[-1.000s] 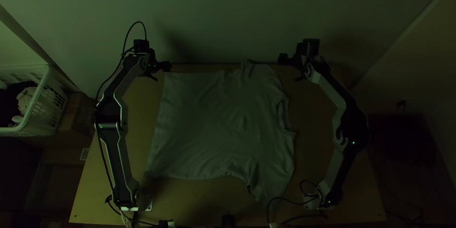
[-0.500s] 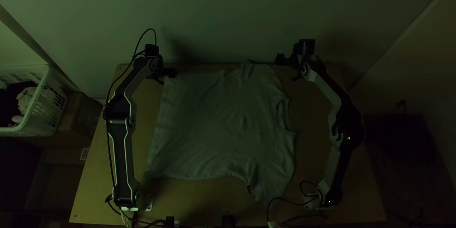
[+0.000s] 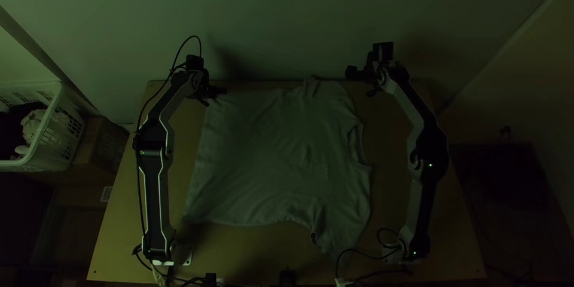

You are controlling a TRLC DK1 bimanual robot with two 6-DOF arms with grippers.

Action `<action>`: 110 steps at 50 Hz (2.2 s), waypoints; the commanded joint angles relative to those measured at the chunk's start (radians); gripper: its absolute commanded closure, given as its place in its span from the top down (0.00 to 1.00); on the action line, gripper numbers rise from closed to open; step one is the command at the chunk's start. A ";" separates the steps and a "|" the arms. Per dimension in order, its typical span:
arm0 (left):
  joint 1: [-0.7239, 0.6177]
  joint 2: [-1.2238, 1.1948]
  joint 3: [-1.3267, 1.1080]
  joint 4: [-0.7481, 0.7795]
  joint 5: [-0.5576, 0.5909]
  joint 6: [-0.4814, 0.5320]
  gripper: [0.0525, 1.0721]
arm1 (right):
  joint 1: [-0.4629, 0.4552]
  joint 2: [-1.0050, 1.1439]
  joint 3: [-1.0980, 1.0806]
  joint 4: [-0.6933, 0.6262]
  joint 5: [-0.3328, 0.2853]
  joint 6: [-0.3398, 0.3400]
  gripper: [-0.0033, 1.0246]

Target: Fold the t-shirt

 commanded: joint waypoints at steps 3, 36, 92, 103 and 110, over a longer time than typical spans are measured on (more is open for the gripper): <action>0.014 -0.002 0.011 -0.034 0.003 -0.027 0.02 | 0.020 0.076 0.080 -0.061 0.006 0.037 0.93; 0.008 -0.104 0.003 -0.054 0.019 -0.050 0.02 | 0.071 0.314 0.266 -0.120 0.014 0.112 0.84; 0.017 -0.136 0.017 -0.028 0.020 -0.066 0.02 | 0.013 0.222 0.263 -0.105 0.066 0.069 0.03; 0.010 -0.134 0.018 -0.027 0.020 -0.081 0.02 | -0.001 0.183 0.249 -0.114 0.066 0.047 0.03; 0.005 -0.145 0.020 -0.031 0.020 -0.090 0.02 | 0.008 0.153 0.225 -0.151 0.065 0.029 0.03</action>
